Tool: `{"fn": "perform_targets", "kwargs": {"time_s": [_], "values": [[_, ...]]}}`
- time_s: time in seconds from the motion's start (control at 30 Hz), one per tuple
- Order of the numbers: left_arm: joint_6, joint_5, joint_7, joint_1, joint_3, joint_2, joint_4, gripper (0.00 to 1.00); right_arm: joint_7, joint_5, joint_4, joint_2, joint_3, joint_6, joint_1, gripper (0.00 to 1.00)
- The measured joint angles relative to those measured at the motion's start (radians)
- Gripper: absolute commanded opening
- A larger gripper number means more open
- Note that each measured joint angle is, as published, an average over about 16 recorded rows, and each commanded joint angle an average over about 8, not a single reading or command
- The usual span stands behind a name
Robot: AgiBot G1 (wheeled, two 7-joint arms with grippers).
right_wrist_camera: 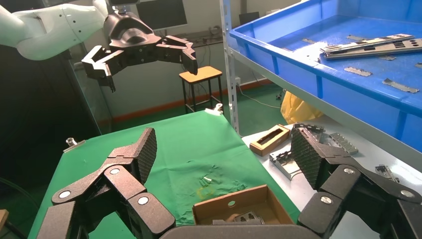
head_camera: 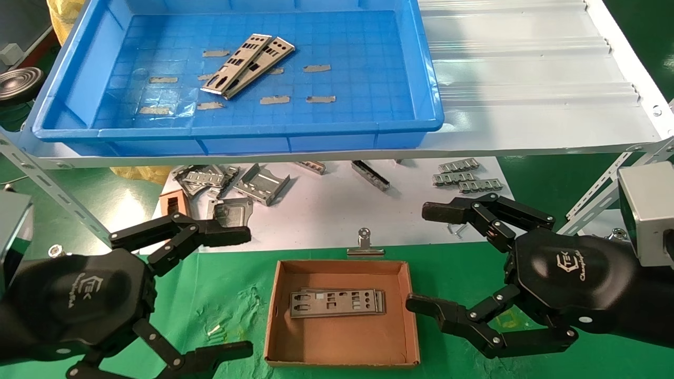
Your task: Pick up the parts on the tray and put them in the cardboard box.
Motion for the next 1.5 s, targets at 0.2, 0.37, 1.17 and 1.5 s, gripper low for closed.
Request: {"fn": "perform_targets", "kwargs": {"time_s": [0.2, 0.37, 1.17, 1.5], "values": [[0.000, 0.000, 0.000, 0.000, 0.000, 0.000, 0.000, 1.00, 0.000, 0.000, 0.000, 0.000, 0.000, 0.000, 0.000, 1.00], [0.000, 0.000, 0.000, 0.000, 0.000, 0.000, 0.000, 1.00, 0.000, 0.000, 0.000, 0.000, 0.000, 0.000, 0.000, 1.00], [0.000, 0.000, 0.000, 0.000, 0.000, 0.000, 0.000, 1.00, 0.000, 0.000, 0.000, 0.000, 0.000, 0.000, 0.000, 1.00], [0.000, 0.000, 0.000, 0.000, 0.000, 0.000, 0.000, 1.00, 0.000, 0.000, 0.000, 0.000, 0.000, 0.000, 0.000, 1.00]]}}
